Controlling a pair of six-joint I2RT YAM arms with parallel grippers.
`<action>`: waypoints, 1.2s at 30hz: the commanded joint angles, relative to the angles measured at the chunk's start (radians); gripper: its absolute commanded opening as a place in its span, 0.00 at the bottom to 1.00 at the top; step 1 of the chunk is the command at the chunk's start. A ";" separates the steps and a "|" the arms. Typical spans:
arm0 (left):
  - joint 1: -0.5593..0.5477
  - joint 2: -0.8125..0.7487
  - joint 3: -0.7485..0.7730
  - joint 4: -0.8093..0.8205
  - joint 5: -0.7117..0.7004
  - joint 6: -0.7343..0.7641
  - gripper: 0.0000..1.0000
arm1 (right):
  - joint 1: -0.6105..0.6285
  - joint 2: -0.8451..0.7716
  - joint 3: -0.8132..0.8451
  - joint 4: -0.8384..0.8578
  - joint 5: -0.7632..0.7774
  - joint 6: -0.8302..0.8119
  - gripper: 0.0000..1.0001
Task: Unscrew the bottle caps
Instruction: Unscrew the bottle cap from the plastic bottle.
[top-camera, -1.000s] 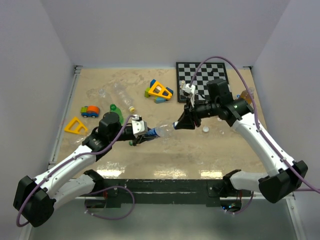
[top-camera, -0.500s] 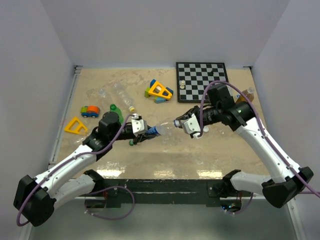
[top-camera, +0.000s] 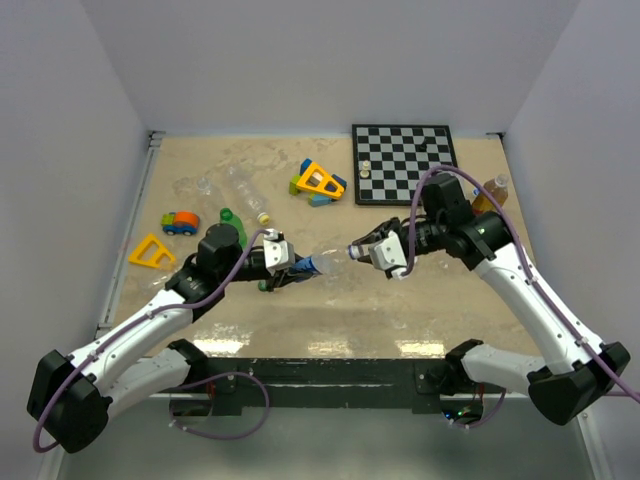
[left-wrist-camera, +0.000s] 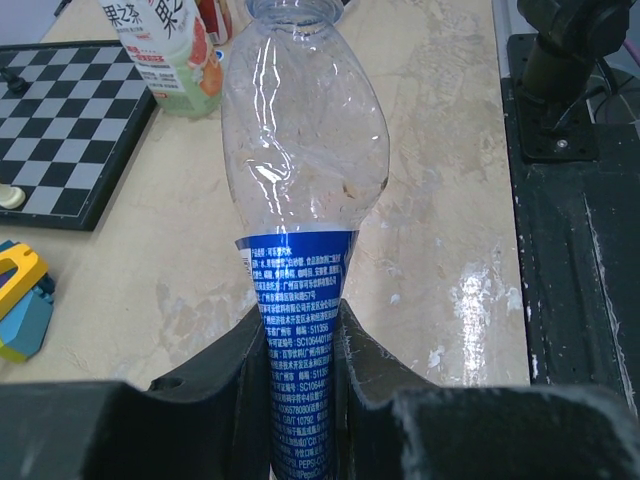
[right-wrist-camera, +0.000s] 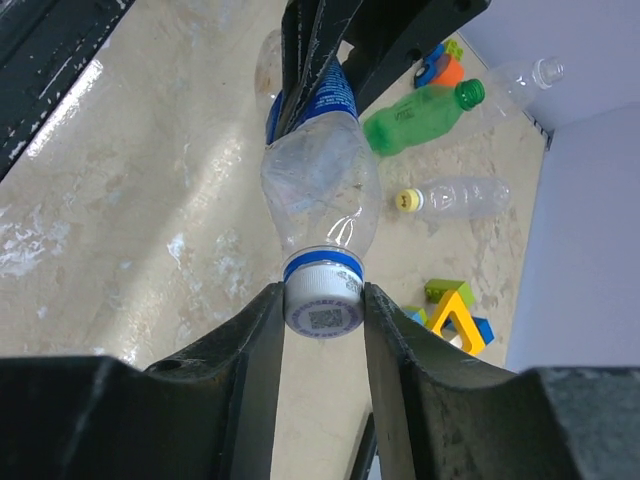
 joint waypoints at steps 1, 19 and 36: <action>0.000 -0.012 0.003 0.005 0.040 0.009 0.00 | -0.012 -0.018 -0.009 0.125 -0.007 0.214 0.45; 0.000 -0.023 0.003 0.011 0.021 0.001 0.00 | -0.035 -0.173 -0.078 0.385 0.139 1.256 0.67; 0.000 -0.028 0.003 0.009 0.017 0.004 0.00 | -0.035 -0.086 -0.137 0.394 0.188 1.486 0.68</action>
